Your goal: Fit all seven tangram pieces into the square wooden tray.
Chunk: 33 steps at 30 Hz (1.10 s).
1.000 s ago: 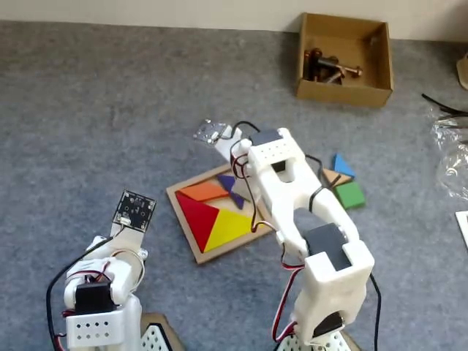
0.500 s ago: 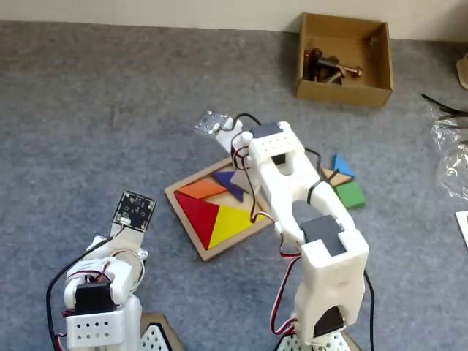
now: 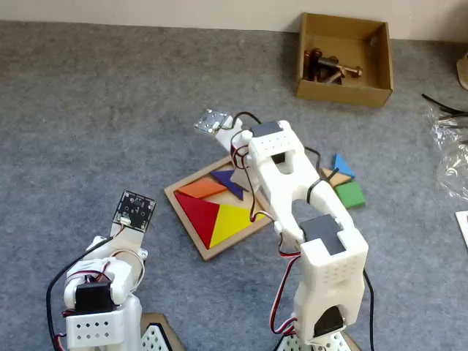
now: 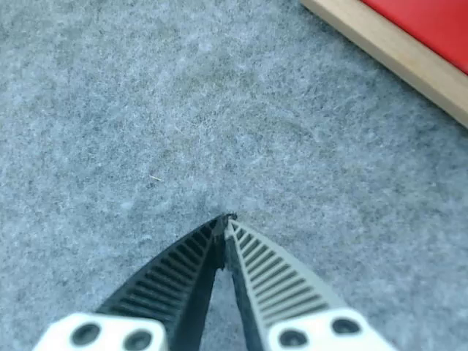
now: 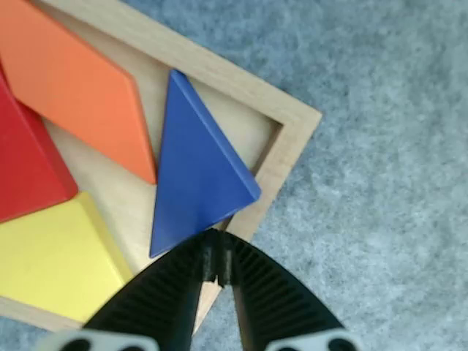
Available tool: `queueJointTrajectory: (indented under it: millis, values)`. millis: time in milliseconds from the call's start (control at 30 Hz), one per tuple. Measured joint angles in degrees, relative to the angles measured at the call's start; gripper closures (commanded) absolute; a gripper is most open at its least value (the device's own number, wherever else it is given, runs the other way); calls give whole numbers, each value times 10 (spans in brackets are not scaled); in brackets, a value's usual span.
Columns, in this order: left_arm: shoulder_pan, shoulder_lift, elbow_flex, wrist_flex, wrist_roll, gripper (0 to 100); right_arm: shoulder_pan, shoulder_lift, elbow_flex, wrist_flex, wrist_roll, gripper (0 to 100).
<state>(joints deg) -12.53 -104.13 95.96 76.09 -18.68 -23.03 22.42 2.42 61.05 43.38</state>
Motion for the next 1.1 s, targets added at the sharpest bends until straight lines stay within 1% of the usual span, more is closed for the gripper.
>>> queueJointTrajectory:
  millis: [433,633,967,1100]
  values:
    - [0,0,0,0,0,986,0,-1,0,0,-1,993]
    - [0,0,0,0,0,986,0,-11,0,-1,-26,993]
    - [0,0,0,0,0,986,1,-11,0,-1,-31,993]
    - [0,0,0,0,0,986,1,-11,0,-18,-32,993]
